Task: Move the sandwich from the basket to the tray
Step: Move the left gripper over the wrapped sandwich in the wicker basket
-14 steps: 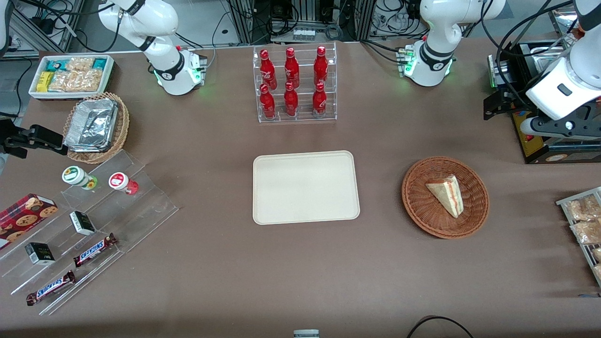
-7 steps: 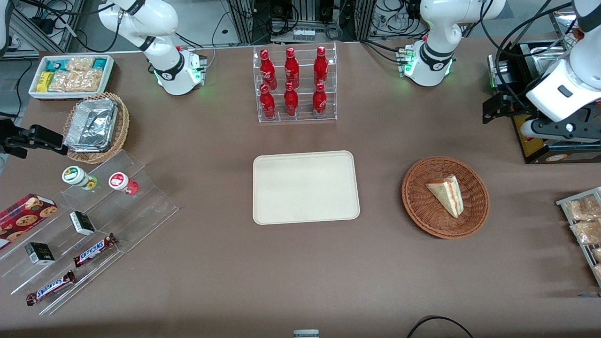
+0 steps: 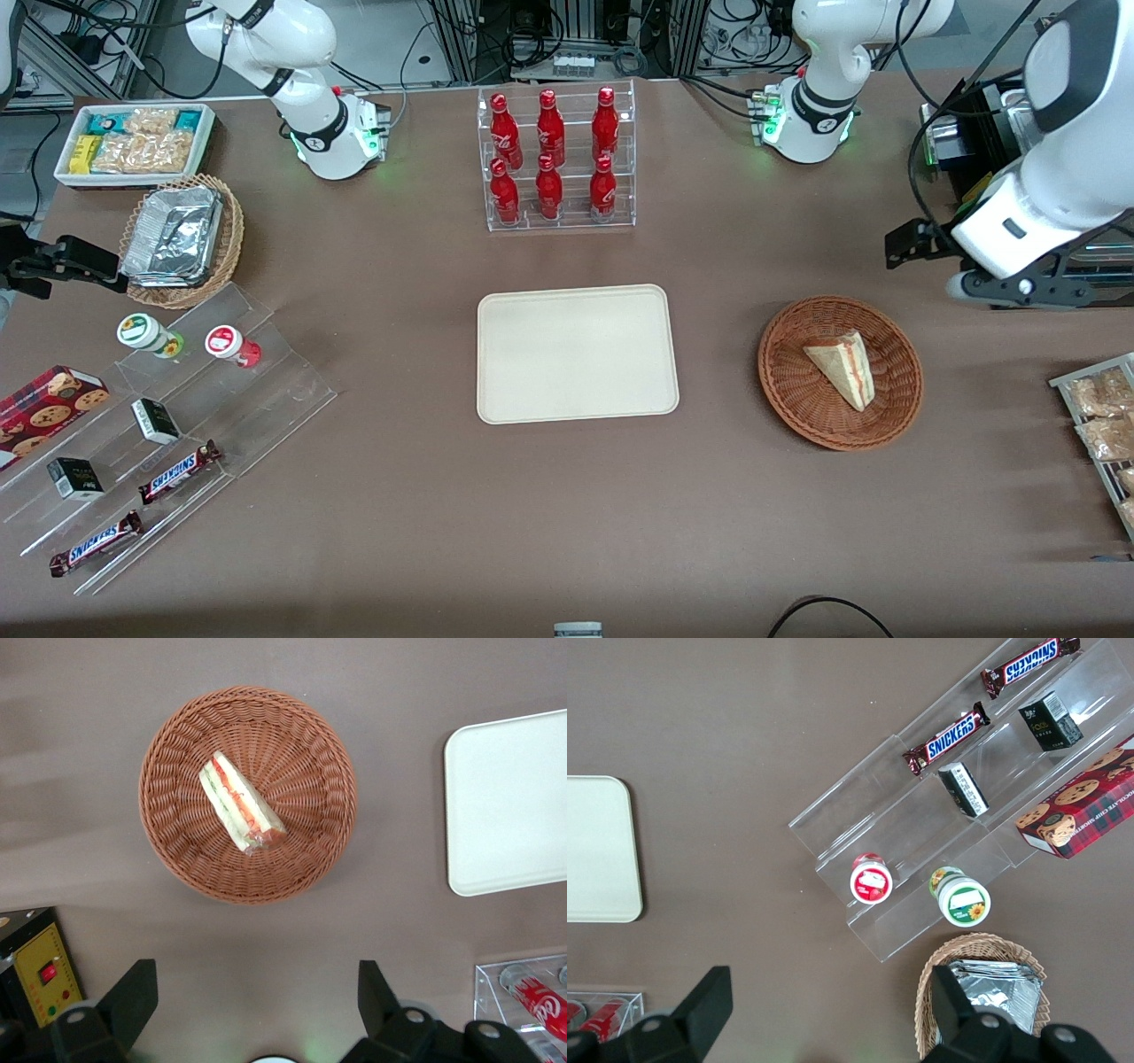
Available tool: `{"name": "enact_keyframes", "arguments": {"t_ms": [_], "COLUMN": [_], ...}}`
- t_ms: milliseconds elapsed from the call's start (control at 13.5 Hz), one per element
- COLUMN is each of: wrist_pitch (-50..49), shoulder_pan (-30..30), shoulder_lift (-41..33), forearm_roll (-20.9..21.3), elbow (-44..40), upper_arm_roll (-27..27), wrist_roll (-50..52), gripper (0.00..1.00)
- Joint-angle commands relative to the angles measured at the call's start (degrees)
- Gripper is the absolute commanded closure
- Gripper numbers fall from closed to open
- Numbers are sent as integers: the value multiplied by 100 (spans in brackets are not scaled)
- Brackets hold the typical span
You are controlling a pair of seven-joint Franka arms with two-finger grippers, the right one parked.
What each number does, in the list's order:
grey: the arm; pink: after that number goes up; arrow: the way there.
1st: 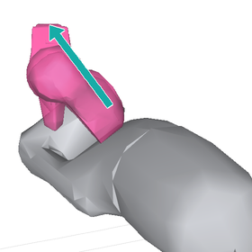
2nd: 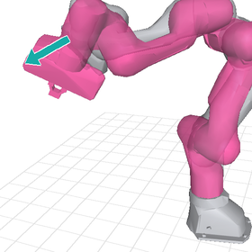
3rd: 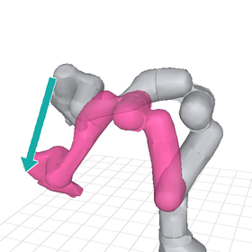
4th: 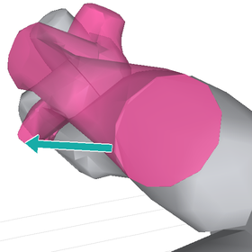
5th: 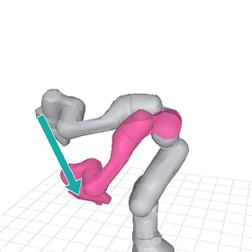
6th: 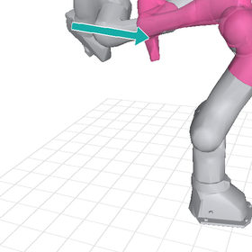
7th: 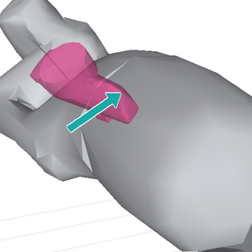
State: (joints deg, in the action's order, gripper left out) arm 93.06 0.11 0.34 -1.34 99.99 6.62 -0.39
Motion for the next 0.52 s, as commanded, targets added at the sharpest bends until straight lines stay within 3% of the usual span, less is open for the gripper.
{"name": "enact_keyframes", "arguments": {"t_ms": [0, 444], "wrist_pitch": [484, 1591], "shoulder_pan": [42, 42], "shoulder_lift": [-95, 54], "forearm_roll": [11, 2], "elbow": [511, 1434], "upper_arm_roll": [23, 15], "wrist_roll": [-14, 327], "gripper": [0, 0]}}
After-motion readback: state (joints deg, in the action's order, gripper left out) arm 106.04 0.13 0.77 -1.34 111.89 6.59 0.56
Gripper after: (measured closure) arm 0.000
